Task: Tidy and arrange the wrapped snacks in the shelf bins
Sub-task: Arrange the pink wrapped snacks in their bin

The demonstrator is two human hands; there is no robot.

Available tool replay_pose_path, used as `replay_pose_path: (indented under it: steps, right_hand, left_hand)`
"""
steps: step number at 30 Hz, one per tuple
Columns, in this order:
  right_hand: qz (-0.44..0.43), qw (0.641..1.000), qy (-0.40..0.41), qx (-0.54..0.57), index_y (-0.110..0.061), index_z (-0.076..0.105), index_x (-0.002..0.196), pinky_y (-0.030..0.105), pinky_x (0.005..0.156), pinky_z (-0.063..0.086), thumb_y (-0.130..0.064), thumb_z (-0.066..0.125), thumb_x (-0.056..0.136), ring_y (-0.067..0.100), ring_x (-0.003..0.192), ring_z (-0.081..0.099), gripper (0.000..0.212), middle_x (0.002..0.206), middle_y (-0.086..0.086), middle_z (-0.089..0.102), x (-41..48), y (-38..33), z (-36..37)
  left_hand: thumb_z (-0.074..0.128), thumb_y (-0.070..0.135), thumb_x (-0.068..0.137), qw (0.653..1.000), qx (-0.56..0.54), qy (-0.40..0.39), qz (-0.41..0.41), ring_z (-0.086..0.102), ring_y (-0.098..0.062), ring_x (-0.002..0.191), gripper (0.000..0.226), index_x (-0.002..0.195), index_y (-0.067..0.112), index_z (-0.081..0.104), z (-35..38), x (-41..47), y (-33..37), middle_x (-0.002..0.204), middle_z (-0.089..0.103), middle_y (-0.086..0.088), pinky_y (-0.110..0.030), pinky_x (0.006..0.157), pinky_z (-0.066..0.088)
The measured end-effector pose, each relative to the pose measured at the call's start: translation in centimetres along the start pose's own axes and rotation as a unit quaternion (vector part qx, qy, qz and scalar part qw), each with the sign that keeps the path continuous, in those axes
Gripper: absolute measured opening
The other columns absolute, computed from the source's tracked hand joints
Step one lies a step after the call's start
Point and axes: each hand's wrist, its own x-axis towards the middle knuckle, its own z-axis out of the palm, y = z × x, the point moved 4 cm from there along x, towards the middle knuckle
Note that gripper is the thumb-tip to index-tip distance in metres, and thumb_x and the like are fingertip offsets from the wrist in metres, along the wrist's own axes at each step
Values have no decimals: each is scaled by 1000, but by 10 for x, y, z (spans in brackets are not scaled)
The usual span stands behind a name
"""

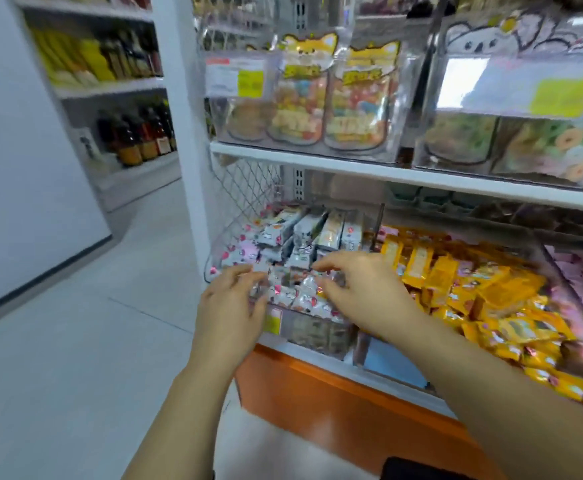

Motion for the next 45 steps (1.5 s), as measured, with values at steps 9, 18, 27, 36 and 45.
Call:
replay_pose_path:
  steps: [9,18,27,36,45]
  right_hand:
    - [-42,996,-63,36,-16,68,112,38,86,51,-22,55,92,20,97,62,25,107,4,69,60,-55,68]
    - [-15,995,-74,-58,-15,66,91,35,70,49,-25,50,92,26,87,58,19,87,6,65,81,-69,101]
    - [-40,995,56,69,-12,49,88,39,70,43,-20,42,97,21,87,49,14,93,2,54,75,-82,80]
    - [-50,948,125,287,-19,52,97,34,67,52,-17,44,98,15,73,64,8,100,-1,61,44,-85,45]
    - [-74,937,153,305,-34,48,96,13,76,50,-11,51,95,-2,94,61,23,109,-20,55,-12,-46,9]
  left_hand:
    - [56,19,88,997,-10,-40,-60,42,-17,126,42,129,26,52,-13,3,-41,138,48,5,-29,103,32]
    - [50,20,92,992,-37,-69,-104,43,-22,123,59,146,27,27,-15,2,-53,140,47,2,-31,97,36]
    - [48,22,93,991,-29,-76,-104,42,-22,126,62,148,29,20,-12,1,-53,145,40,2,-33,98,36]
    - [54,23,92,994,-68,12,-80,47,-20,119,49,139,25,39,-20,6,-37,133,49,1,-34,97,38]
    - [53,16,93,972,-229,41,17,54,-5,108,42,133,27,48,-11,8,23,124,49,12,-28,94,47]
